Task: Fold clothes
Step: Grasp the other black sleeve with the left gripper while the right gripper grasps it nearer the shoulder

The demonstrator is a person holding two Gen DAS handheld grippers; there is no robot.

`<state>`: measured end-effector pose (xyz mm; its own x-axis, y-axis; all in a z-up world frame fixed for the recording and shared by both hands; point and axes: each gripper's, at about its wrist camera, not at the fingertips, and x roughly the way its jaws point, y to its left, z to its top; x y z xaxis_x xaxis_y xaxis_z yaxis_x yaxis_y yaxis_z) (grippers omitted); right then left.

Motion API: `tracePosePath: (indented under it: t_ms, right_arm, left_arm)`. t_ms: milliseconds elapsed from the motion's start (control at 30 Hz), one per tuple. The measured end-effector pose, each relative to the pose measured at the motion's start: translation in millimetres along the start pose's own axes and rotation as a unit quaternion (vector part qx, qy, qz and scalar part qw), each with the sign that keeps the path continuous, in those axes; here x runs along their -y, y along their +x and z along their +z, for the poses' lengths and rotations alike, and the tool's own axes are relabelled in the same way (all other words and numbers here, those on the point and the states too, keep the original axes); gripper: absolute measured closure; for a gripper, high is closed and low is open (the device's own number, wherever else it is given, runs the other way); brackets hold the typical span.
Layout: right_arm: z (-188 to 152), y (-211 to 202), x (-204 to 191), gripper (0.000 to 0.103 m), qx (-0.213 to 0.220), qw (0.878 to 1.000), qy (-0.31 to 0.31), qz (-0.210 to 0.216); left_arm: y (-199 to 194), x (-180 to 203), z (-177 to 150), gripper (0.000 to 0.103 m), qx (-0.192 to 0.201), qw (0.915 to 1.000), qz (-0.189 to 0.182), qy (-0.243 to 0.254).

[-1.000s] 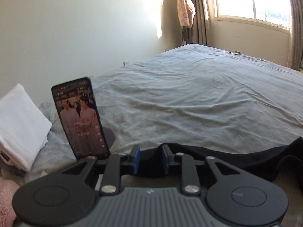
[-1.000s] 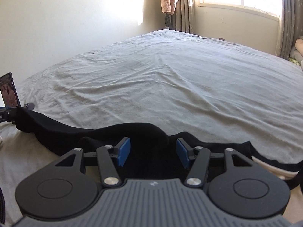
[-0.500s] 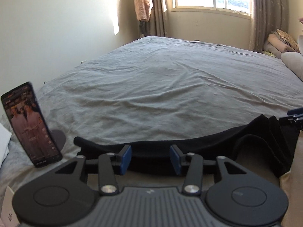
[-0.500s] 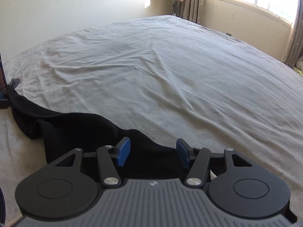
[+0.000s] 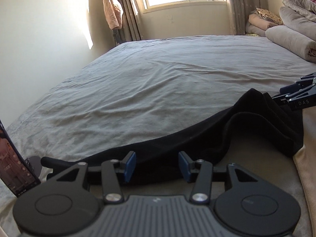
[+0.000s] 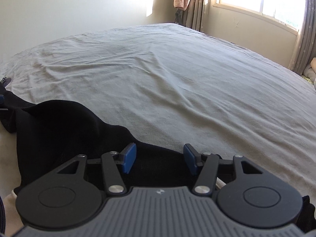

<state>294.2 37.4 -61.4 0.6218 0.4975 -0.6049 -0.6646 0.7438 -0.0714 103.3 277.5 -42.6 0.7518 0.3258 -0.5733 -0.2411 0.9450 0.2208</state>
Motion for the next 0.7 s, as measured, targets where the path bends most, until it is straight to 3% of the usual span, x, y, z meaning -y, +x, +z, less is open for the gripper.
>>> tracePosePath:
  t_ms: [200, 300, 433, 567, 700]
  right_arm:
    - [-5, -1, 3, 0.062, 0.016, 0.999, 0.007, 0.028]
    - [-6, 0, 5, 0.075, 0.020, 0.999, 0.015, 0.035]
    - [-6, -1, 10, 0.097, 0.025, 0.999, 0.032, 0.028]
    - [-4, -2, 10, 0.099, 0.034, 0.999, 0.038, 0.011]
    - [-1, -3, 13, 0.101, 0.048, 0.997, 0.050, -0.014]
  left_arm:
    - [11, 10, 3, 0.056, -0.002, 0.9997, 0.023, 0.011]
    - [19, 12, 6, 0.100, -0.012, 0.9994, 0.032, 0.005]
    - [28, -7, 23, 0.101, -0.019, 0.9972, 0.044, -0.057]
    - [44, -30, 44, 0.101, -0.037, 0.9921, 0.043, -0.112]
    - [77, -37, 61, 0.101, -0.070, 0.9897, 0.058, -0.110]
